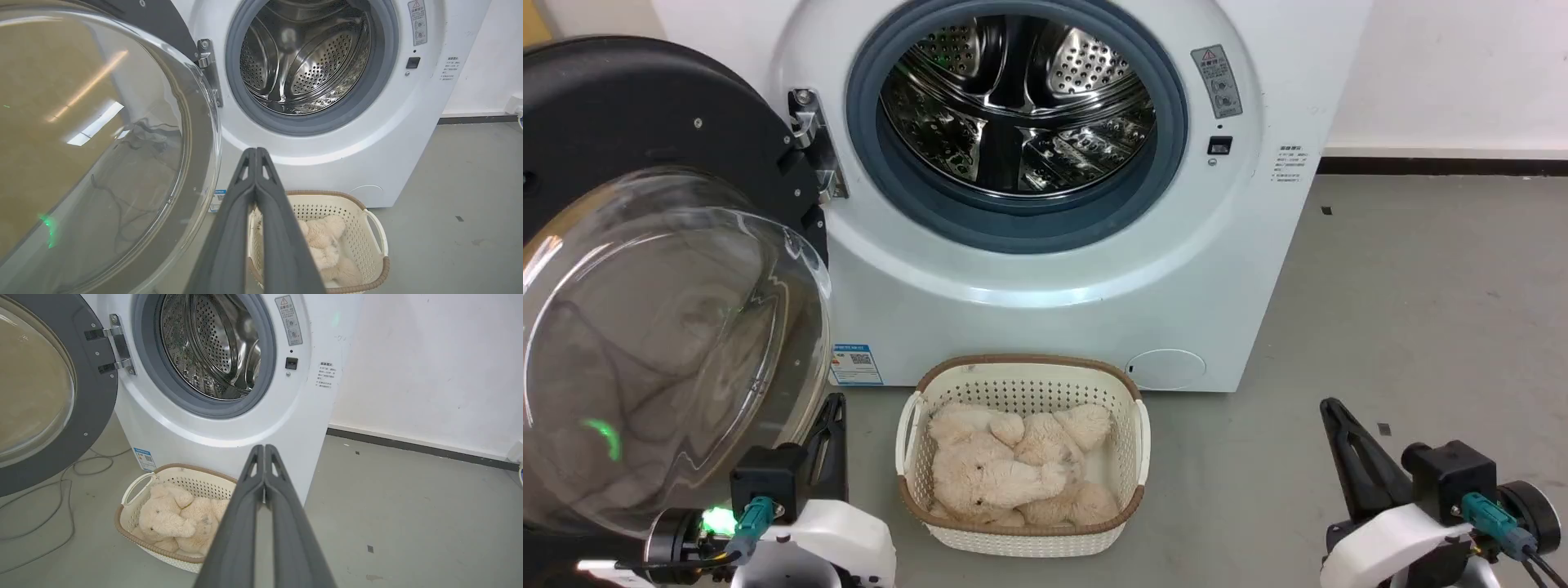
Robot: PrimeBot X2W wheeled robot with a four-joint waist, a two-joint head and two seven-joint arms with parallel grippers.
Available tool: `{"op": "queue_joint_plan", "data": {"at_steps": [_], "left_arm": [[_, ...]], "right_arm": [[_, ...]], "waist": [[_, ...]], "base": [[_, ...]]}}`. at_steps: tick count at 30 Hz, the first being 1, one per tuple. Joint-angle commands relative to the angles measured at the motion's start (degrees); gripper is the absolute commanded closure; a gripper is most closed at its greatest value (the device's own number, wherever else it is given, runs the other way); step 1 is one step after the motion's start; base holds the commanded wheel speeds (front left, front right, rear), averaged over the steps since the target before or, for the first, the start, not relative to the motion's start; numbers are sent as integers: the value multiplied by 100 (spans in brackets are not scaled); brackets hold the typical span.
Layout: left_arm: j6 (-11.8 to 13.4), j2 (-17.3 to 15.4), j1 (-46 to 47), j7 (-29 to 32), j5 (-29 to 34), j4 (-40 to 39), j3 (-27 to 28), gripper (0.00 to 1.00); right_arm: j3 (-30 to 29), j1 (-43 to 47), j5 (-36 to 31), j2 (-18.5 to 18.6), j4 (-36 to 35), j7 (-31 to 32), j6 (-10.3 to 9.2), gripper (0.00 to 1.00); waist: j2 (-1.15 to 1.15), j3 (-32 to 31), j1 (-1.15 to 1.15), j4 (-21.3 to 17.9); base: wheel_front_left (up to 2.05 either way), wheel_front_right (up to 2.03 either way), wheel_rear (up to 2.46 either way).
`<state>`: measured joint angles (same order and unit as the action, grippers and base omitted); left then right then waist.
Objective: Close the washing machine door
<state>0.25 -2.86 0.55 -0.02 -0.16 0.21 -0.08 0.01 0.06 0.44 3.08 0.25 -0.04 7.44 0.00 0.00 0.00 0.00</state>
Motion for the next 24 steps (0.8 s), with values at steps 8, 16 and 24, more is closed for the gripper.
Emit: {"op": "queue_joint_plan", "data": {"at_steps": [8, 16, 24], "left_arm": [[-25, -1, -55, 2, 16, -21, 8, 100], [-25, -1, -55, 2, 16, -21, 8, 100], [-25, -1, -55, 2, 16, -21, 8, 100]], "right_arm": [[-1, -6, -44, -20, -25, 4, 5, 100], [-1, -6, -44, -20, -25, 4, 5, 100], [-1, -6, -44, -20, -25, 4, 5, 100]], "waist": [[0, 0, 0, 0], [0, 0, 0, 0], [0, 0, 0, 0]], "base": [[0, 0, 0], [0, 0, 0], [0, 0, 0]]}}
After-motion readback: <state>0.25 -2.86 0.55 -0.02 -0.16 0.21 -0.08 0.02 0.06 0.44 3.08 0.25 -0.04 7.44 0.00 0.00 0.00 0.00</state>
